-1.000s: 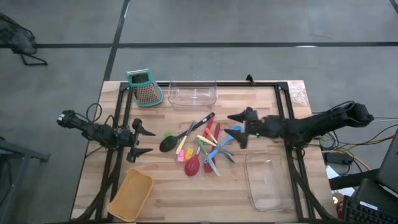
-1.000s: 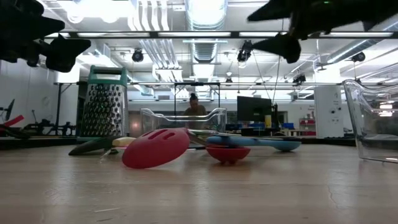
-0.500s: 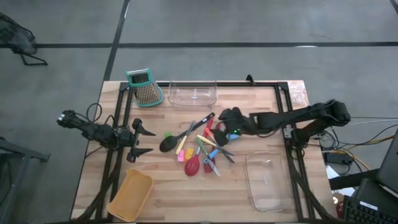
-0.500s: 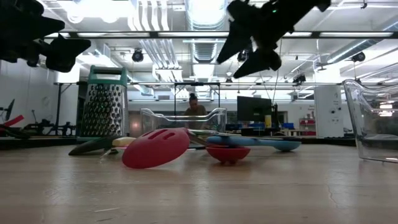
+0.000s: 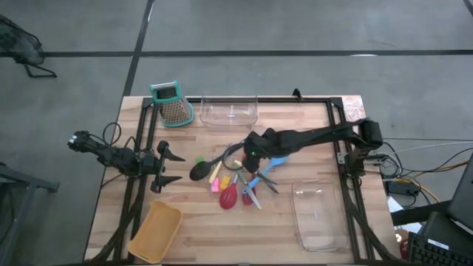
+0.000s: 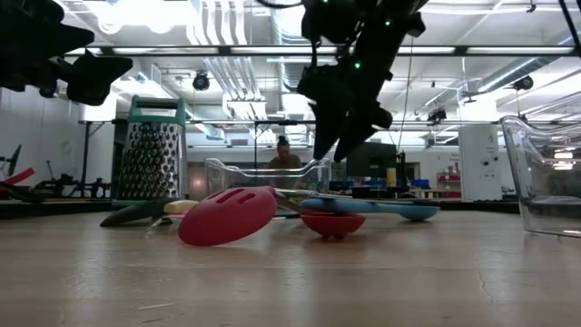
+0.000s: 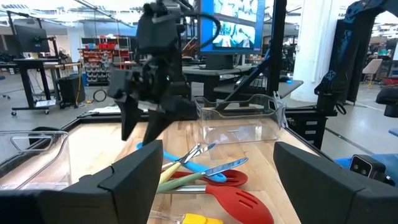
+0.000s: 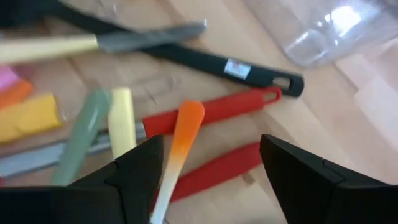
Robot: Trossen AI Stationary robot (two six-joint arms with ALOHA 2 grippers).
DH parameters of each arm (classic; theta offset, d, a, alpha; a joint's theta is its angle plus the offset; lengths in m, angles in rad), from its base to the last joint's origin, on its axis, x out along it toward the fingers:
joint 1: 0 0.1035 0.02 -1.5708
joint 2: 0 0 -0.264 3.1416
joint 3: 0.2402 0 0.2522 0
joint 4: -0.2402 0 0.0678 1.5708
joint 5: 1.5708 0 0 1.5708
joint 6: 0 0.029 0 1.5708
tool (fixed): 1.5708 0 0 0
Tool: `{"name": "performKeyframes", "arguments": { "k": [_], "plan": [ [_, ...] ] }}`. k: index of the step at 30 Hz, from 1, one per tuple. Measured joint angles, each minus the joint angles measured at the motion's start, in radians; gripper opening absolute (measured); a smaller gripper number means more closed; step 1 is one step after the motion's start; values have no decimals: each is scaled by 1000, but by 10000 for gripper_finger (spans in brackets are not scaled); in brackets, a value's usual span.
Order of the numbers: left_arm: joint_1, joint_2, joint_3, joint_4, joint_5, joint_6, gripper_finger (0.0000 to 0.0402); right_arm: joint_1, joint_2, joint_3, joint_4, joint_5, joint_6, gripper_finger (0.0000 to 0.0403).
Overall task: Pick & Place Kitchen Items
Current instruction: Put the orange knife into the bottom transparent bin
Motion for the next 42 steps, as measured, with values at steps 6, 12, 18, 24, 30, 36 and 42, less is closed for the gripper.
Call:
{"name": "performKeyframes", "arguments": {
  "k": [6,12,18,24,30,36,42],
  "plan": [
    [0,0,0,0,0,0,312,1,53,20,-36,-75,20,236],
    [0,0,0,0,0,0,312,1,58,0,-33,-89,47,232],
    [0,0,0,0,0,0,312,3,63,-1,6,-89,51,241],
    [0,0,0,0,0,0,312,3,106,-2,46,-97,55,235],
    [0,0,0,0,0,0,312,3,155,-1,43,-106,57,214],
    [0,0,0,0,0,0,312,3,163,1,43,-112,60,190],
    [0,0,0,0,0,0,312,3,162,1,44,-120,61,148]
  ]
}}
